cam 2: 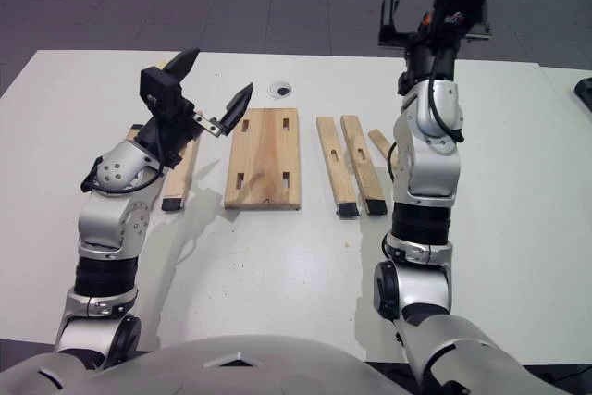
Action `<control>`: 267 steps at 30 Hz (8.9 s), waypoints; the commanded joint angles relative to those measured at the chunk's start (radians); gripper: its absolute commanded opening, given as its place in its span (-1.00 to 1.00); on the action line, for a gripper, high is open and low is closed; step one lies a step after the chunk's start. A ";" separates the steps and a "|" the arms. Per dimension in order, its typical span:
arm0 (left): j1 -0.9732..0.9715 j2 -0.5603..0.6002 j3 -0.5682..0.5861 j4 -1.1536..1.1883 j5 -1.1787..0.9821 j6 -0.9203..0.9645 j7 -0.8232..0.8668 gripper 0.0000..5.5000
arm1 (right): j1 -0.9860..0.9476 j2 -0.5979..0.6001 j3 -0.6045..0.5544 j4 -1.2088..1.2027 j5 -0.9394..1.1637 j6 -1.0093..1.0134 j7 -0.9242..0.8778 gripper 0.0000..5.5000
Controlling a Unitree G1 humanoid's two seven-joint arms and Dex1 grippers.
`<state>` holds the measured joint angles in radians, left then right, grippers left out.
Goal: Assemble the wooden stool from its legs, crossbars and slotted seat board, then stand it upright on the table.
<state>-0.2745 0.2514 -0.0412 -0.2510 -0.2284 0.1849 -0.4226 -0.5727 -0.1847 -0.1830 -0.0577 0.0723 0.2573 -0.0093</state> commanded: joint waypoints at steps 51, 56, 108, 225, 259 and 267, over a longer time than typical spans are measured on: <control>-0.088 -0.024 0.112 -0.039 -0.115 0.191 0.161 0.96 | 0.344 -0.234 0.010 0.203 0.135 0.398 0.361 -0.53; -0.128 -0.083 0.185 -0.015 -0.293 0.341 0.184 0.96 | 0.293 -0.209 0.011 -0.045 0.139 0.160 0.359 -0.53; -0.339 -0.312 0.181 0.108 -0.774 0.543 0.308 -0.34 | 0.302 -0.111 0.288 -0.266 0.052 -0.077 0.442 -0.53; 0.118 0.022 0.310 0.673 -0.067 -0.176 0.172 -0.85 | 0.186 0.044 0.129 -0.023 -0.191 0.050 -0.031 0.96; 0.140 -0.045 0.253 0.548 -0.082 -0.258 0.241 -0.72 | 0.144 0.055 0.172 -0.015 -0.194 0.059 -0.020 0.96; 0.083 -0.051 0.268 0.386 -0.094 -0.176 0.280 -0.27 | 0.136 0.054 0.169 0.001 -0.193 0.050 -0.018 0.96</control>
<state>-0.1756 0.1938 0.2194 0.1739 -0.3184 -0.0203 -0.1512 -0.4234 -0.1308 -0.0094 -0.0633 -0.1261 0.3116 -0.0318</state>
